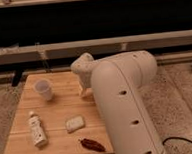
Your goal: Push the eraser across the table
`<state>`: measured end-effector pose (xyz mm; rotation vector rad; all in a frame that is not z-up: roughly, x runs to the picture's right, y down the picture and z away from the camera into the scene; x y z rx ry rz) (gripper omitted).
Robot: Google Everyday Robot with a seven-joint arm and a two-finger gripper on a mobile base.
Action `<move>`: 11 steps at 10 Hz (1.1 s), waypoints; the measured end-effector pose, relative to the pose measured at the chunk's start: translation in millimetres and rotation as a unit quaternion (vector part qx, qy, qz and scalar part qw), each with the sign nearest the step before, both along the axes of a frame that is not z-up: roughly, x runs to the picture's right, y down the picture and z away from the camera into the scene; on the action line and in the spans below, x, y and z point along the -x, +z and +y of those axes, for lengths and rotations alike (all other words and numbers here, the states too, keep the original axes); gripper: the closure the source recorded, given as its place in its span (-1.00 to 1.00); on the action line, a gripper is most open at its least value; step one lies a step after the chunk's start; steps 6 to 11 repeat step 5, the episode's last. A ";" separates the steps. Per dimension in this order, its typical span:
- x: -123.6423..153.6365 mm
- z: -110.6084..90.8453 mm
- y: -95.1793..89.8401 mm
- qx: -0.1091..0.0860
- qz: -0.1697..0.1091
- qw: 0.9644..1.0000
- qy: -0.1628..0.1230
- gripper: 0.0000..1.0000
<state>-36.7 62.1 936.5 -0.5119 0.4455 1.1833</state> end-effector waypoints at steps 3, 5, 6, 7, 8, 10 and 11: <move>-11.8 -11.3 -6.9 -0.015 0.003 1.000 0.006 -0.60; -3.5 -4.4 -9.9 -0.008 -0.001 1.000 -0.001 -0.60; -3.5 -4.4 -9.9 -0.008 -0.001 1.000 -0.001 -0.60; -3.5 -4.4 -9.9 -0.008 -0.001 1.000 -0.001 -0.60; -3.5 -4.4 -9.9 -0.008 -0.001 1.000 -0.001 -0.60; -3.5 -4.4 -9.9 -0.008 -0.001 1.000 -0.001 -0.60; -3.5 -4.4 -9.9 -0.008 -0.001 1.000 -0.001 -0.60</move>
